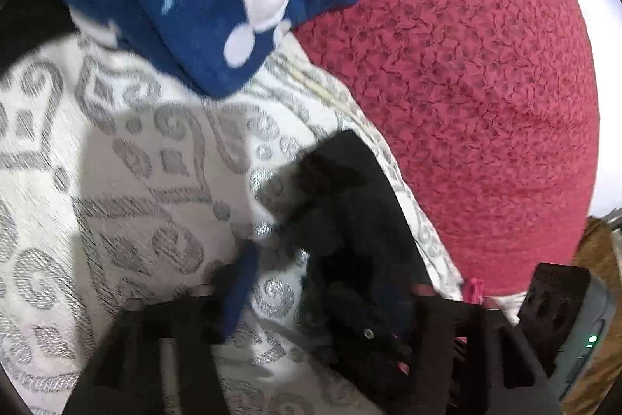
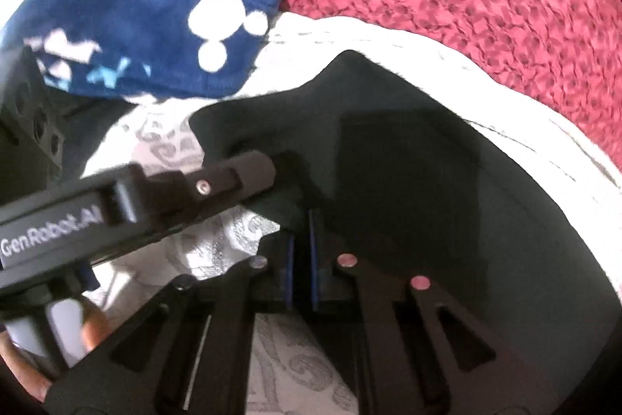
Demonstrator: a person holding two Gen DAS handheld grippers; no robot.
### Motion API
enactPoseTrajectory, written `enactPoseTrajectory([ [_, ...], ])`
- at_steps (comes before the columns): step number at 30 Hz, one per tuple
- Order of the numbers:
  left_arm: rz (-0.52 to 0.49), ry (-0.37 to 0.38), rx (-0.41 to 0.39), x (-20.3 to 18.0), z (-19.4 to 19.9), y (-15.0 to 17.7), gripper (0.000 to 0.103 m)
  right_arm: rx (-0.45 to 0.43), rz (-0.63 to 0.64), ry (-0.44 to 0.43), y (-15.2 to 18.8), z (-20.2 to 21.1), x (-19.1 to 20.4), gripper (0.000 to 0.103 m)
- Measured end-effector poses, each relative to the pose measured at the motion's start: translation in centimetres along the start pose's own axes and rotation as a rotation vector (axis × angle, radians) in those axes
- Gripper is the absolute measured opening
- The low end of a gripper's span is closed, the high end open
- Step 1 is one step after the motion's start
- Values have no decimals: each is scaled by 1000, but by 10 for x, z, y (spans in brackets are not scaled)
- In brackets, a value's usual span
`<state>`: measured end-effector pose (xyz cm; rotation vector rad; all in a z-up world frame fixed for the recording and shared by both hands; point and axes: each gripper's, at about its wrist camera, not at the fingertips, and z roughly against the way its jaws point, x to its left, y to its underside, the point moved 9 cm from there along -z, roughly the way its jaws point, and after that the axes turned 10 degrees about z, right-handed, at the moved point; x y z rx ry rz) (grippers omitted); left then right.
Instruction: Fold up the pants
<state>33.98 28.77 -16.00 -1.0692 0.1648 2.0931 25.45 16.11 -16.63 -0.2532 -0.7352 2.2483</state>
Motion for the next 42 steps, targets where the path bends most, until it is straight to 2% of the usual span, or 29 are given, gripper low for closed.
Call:
enactPoseTrajectory([
  [1,-6,6,11,-3,-2,3,64,-6,-7,-16,0,3,0,8],
  [4,34,43,110,-9,-17,17,64,-17,7,-25,0,10,4,8],
  [6,35,37,91,-10,-21,16,62,-19,14,-26,1,12,7,8],
  [8,44,35,67,-6,-24,11,37,-16,43,-21,2,12,12,10],
  [9,54,39,73,-4,-26,9,13,-11,63,-20,4,10,14,13],
  [10,66,31,82,0,-30,7,9,3,82,-29,6,7,17,17],
  [11,72,24,81,5,-32,6,7,22,94,-42,10,6,19,18],
  [13,68,9,77,9,-33,4,4,44,92,-51,19,14,15,28],
  [16,25,4,53,6,-28,4,4,25,-23,-44,46,51,-15,34],
  [19,-88,-47,9,-11,-24,8,4,26,-202,-47,94,92,-62,34],
  [21,-169,-68,-10,-29,-22,12,4,39,-313,-29,139,121,-95,34],
  [23,-251,-68,-22,-58,-19,22,4,92,-402,0,181,135,-124,35],
  [24,-277,-62,-20,-72,-18,27,4,115,-451,-25,202,139,-137,32],
  [26,-360,-48,-17,-108,-18,46,4,87,-516,-114,211,147,-144,32],
  [27,-409,-47,-17,-125,-19,58,4,90,-551,-128,215,153,-148,33],
  [28,-480,-40,-12,-147,-20,76,4,89,-552,-124,216,158,-150,34],
  [30,-570,-23,11,-176,-26,107,4,65,-520,-96,214,175,-153,42],
  [32,-675,-2,55,-204,-34,154,4,29,-515,-75,217,191,-158,49],
  [34,-744,7,101,-218,-42,197,4,-13,-546,-62,226,210,-173,50],
  [36,-777,22,186,-226,-55,249,4,-49,-597,-54,243,232,-192,52],
  [38,-805,1,239,-224,-66,287,4,-71,-656,-55,262,247,-209,57],
  [42,-820,-51,313,-211,-87,339,4,-87,-813,-126,302,263,-236,59],
])
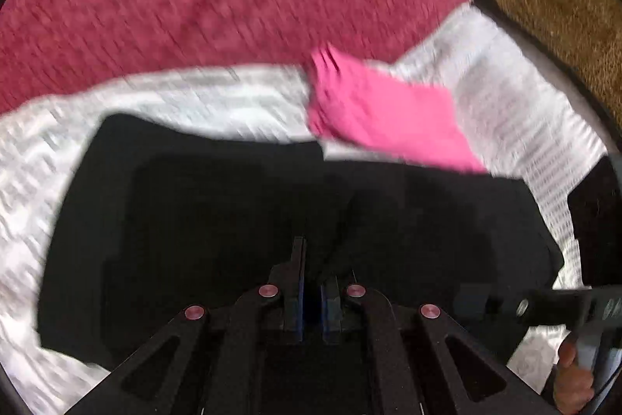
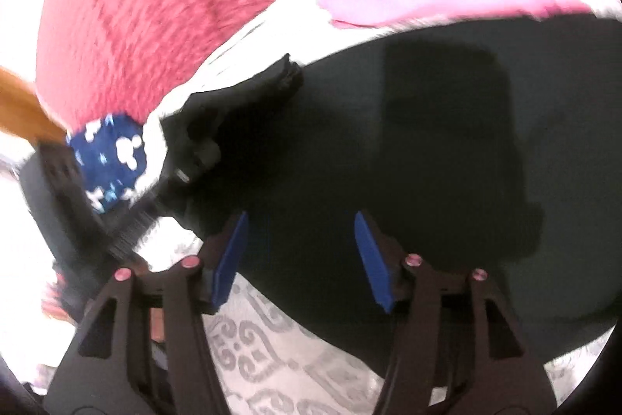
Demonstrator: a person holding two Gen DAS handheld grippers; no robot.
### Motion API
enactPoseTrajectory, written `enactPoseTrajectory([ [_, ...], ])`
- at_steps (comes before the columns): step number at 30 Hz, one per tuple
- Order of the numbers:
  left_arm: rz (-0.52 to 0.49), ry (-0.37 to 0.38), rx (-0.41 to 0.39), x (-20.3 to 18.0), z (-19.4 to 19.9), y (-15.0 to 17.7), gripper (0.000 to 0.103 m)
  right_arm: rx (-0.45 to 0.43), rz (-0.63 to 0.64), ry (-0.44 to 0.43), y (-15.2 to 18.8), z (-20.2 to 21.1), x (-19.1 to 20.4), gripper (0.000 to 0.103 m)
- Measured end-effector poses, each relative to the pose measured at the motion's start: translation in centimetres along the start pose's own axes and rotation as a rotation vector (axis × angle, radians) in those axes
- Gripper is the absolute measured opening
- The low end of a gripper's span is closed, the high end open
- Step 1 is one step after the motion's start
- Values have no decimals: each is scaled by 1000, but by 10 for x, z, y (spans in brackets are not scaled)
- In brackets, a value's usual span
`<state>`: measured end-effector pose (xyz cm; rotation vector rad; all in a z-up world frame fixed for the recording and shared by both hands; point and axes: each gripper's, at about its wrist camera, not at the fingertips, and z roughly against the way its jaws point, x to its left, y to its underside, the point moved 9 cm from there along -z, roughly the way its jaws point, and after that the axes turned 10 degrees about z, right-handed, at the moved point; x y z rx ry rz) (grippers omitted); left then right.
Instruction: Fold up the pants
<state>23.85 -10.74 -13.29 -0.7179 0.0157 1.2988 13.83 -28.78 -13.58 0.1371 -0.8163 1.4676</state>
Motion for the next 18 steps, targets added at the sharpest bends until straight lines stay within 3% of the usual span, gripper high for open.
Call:
enactPoseTrajectory([
  [4,6,-16,10,-6,-2,15,4,10,-80,-61,5,6,-17,59],
  [11,9,-14,-4,-2,12,18,4,83,-116,-195,-19,-22,14,60],
  [13,7,-14,-8,-1,12,19,4,86,-154,-238,-24,-26,16,67],
  [18,11,-23,0,-1,6,22,5,94,-227,-308,-35,-41,21,71],
])
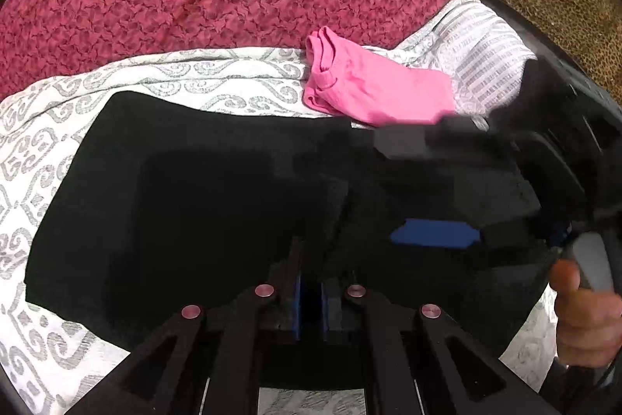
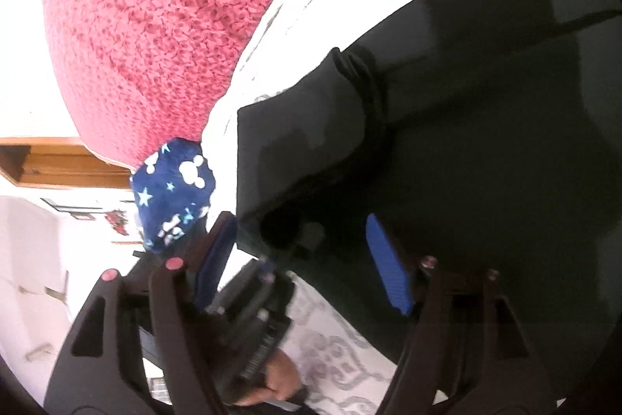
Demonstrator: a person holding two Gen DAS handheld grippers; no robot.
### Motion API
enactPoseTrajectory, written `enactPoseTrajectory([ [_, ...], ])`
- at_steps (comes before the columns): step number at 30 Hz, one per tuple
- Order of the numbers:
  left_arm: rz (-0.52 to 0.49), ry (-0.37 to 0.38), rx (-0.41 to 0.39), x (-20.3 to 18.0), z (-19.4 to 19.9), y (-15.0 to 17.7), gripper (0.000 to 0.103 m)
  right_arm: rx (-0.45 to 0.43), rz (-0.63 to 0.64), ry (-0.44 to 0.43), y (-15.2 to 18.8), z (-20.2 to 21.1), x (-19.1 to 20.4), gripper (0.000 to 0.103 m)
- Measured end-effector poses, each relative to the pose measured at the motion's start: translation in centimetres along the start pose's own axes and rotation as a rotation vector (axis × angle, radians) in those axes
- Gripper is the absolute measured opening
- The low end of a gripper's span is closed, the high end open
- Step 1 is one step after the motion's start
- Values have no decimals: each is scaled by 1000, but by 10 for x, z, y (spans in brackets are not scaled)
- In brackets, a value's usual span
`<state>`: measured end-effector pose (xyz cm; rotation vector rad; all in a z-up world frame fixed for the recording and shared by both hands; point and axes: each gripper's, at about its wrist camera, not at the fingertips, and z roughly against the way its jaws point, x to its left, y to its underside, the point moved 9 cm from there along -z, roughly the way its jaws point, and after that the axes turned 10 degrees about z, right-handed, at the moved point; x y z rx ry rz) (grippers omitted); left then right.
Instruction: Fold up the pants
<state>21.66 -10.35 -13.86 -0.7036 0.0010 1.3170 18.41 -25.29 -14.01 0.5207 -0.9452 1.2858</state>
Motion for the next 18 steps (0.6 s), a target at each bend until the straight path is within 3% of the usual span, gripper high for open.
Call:
enactPoseTrajectory([
  [8,-6,1,2,-1,-2,-1,5,54,8,51,-6,-23,-8,71],
  [15,-53,-12,-16,-5,-1,0,5,39,-3,91,-18,-34,-13,70],
  [17,-58,-7,-21,-6,0,0,5,42,-3,99,-22,-37,-13,56],
  [18,-58,-3,-21,-7,0,0,6,50,15,119,-24,-40,-13,31],
])
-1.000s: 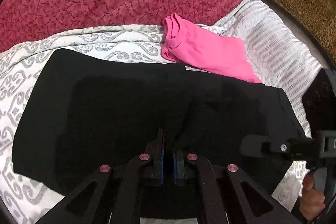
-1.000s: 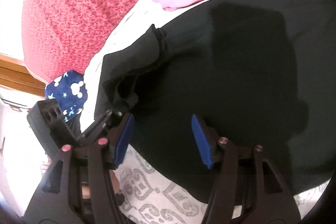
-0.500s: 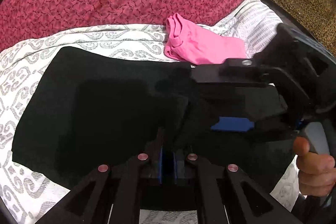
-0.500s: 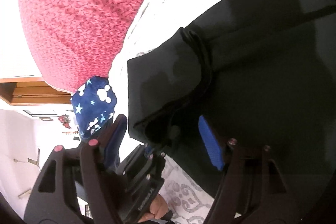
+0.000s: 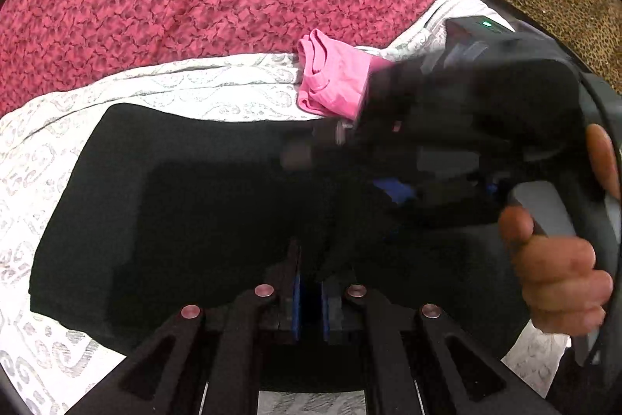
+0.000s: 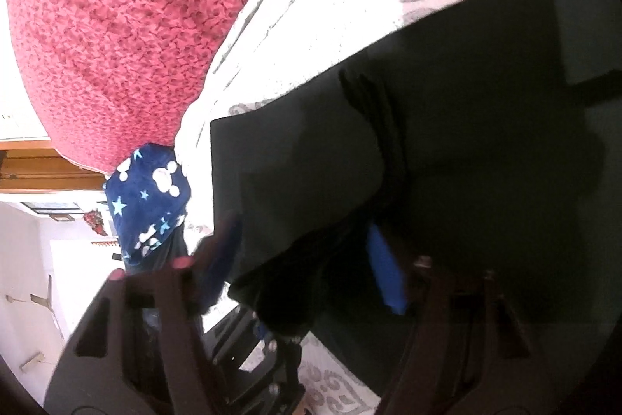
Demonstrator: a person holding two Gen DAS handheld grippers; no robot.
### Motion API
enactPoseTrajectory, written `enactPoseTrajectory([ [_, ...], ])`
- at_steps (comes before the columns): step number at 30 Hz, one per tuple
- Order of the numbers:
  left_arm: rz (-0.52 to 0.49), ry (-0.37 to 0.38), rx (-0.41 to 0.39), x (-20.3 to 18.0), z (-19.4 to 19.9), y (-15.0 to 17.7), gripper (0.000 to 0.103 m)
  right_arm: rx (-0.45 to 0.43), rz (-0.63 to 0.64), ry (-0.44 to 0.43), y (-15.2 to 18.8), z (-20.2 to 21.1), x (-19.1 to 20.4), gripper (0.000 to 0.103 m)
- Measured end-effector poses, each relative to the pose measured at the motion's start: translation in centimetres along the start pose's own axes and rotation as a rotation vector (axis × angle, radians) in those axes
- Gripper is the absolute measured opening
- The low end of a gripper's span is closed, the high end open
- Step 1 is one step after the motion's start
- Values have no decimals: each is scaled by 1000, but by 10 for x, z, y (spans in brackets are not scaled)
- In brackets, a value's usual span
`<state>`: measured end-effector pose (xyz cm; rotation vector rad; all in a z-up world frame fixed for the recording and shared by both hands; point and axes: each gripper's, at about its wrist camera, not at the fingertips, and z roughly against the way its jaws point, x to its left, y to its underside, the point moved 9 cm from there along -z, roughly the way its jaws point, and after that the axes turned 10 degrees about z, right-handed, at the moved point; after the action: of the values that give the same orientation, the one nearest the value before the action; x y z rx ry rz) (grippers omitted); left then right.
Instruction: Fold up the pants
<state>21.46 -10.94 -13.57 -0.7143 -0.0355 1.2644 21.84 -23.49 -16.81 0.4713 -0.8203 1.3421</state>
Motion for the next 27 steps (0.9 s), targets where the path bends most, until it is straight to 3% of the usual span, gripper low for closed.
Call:
enactPoseTrajectory([
  [1,1,3,5,0,0,0,7,8,17,20,0,-2,0,13],
  [5,-5,-5,1,4,4,0,13,21,112,96,0,-1,8,10],
  [9,11,-49,-46,23,30,1,37,-42,228,133,-3,18,30,9],
  [13,103,-120,-177,71,75,3,53,-84,302,138,-7,34,51,9],
  [15,155,-169,-194,104,87,9,55,-92,317,142,-9,39,58,9],
  [19,211,-216,-110,146,80,23,55,-93,328,142,-10,42,66,9],
  [24,201,-201,-97,150,65,17,55,-94,343,142,-8,43,76,9],
  [27,159,-246,-95,150,52,8,55,-99,346,134,-9,46,83,9],
])
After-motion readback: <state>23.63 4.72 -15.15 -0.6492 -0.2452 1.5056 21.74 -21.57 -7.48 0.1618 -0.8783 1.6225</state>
